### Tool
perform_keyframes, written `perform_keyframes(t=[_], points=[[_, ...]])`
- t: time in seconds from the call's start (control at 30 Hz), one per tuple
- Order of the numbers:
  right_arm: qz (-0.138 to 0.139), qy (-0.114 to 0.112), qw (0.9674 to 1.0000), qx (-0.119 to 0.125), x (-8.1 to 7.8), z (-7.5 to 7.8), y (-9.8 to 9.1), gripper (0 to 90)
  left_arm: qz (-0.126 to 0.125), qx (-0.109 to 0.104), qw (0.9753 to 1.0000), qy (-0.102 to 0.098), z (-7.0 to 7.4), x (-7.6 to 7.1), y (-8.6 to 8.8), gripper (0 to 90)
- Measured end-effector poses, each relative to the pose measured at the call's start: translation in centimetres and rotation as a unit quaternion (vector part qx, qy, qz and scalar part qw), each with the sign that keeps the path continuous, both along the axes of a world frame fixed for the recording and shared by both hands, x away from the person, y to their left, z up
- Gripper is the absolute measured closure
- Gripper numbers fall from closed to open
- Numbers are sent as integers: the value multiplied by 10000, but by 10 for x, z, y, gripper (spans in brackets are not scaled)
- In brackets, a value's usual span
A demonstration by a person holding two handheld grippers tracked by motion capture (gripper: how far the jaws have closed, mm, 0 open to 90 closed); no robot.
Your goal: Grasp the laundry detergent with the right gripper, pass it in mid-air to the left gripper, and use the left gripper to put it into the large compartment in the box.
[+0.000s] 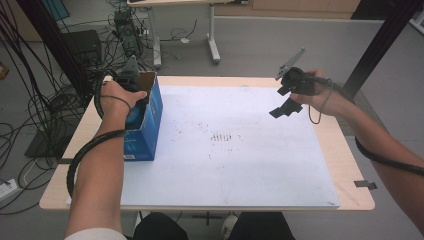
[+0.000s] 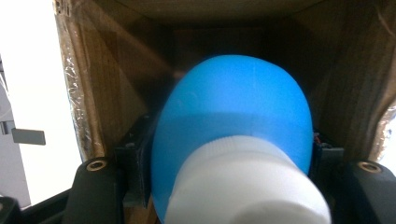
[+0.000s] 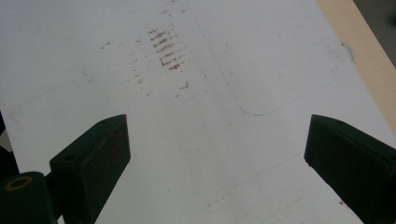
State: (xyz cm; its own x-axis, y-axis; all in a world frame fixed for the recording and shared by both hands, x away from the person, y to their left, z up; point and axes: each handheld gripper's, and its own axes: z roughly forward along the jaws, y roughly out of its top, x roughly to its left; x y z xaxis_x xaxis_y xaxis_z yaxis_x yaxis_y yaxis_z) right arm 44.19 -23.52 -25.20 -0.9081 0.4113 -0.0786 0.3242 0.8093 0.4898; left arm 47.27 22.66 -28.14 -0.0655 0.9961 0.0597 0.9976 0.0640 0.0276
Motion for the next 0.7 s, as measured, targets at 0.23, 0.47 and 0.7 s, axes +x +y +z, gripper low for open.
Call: perform_keyframes(t=[0.23, 0.47, 0.7], points=[[-6, 0, 10000, 19, -1, 0, -1, 69, 0, -1, 10000, -20, 0, 0, 0, 353], [17, -4, 10000, 31, -1, 0, -1, 69, 2, -7, 10000, -26, 0, -1, 0, 353], [23, 2, 10000, 22, -1, -1, 1, 69, 8, -15, 10000, -22, 0, 0, 0, 352]])
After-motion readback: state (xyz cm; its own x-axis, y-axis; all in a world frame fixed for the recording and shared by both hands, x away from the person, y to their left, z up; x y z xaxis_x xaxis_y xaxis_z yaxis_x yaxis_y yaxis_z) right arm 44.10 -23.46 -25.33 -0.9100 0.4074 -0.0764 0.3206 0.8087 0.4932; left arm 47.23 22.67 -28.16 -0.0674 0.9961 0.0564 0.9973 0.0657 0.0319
